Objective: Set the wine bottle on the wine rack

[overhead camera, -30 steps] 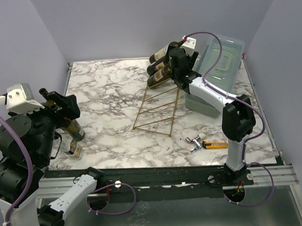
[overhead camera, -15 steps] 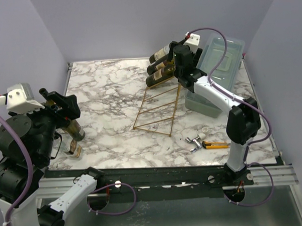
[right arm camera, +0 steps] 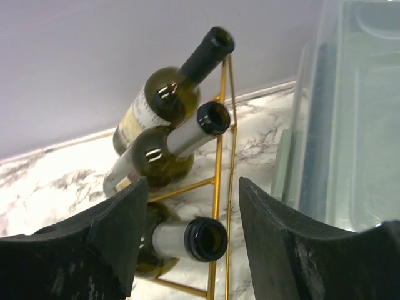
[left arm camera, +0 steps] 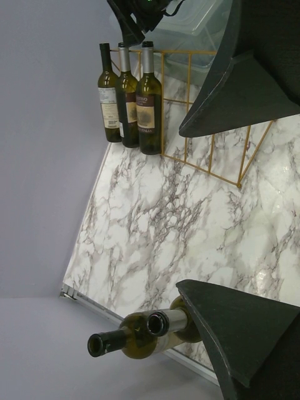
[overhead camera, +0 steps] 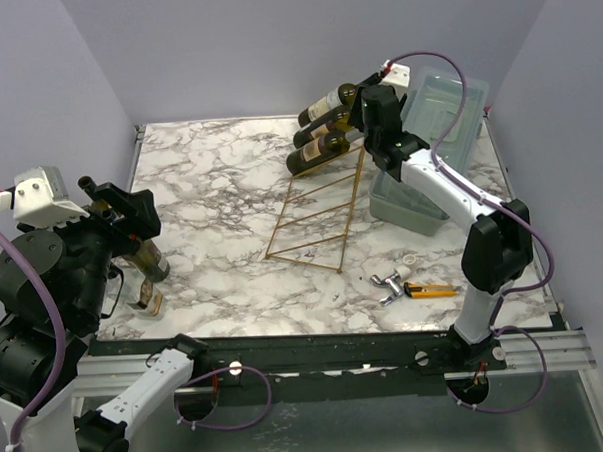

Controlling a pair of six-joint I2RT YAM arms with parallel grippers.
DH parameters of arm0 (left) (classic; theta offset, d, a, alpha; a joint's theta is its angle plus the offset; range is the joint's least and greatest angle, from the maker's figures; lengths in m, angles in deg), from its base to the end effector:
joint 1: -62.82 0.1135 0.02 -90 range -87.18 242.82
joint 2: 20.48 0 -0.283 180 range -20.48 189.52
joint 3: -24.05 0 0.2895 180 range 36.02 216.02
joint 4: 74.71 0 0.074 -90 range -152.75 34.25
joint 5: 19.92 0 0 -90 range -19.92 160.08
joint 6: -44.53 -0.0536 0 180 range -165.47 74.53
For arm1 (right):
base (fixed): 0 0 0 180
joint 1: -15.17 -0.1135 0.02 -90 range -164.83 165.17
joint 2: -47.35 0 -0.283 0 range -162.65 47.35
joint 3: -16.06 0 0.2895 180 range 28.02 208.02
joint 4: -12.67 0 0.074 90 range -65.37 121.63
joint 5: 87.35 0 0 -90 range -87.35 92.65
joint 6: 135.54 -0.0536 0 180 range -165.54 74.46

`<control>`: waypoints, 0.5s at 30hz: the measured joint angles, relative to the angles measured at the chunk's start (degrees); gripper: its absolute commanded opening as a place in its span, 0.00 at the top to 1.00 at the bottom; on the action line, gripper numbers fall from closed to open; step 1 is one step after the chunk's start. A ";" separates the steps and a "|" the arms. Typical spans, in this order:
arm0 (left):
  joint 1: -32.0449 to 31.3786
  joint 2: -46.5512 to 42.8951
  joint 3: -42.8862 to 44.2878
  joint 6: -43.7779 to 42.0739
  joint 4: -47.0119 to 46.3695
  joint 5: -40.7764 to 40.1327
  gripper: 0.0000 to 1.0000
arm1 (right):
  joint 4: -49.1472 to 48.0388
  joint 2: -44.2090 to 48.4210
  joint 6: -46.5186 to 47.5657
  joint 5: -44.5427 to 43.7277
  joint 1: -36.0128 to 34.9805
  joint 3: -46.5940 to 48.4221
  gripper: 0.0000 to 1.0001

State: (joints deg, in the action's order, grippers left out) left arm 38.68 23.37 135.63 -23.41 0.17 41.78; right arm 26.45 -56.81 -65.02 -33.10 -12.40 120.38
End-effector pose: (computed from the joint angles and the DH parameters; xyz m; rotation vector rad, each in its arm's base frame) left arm 0.0523 0.0044 0.5624 -0.3358 1.6502 -0.1879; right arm 0.4514 0.2004 0.3610 0.3119 1.7354 0.0312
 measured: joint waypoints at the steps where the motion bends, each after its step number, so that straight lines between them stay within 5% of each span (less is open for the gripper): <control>1: 0.00 0.00 0.00 0.00 0.00 0.00 0.03 | 0.55 0.13 0.00 1.16 0.00 0.00 0.34; 15: 0.00 -0.17 0.00 0.04 0.02 0.02 0.03 | 1.03 7.87 -0.02 26.12 -4.46 -1.68 0.14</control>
State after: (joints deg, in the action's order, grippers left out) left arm 38.68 23.20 135.63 -23.36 0.19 41.80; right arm 27.48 -48.94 -65.04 -6.98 -16.86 118.70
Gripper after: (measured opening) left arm 0.971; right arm 0.818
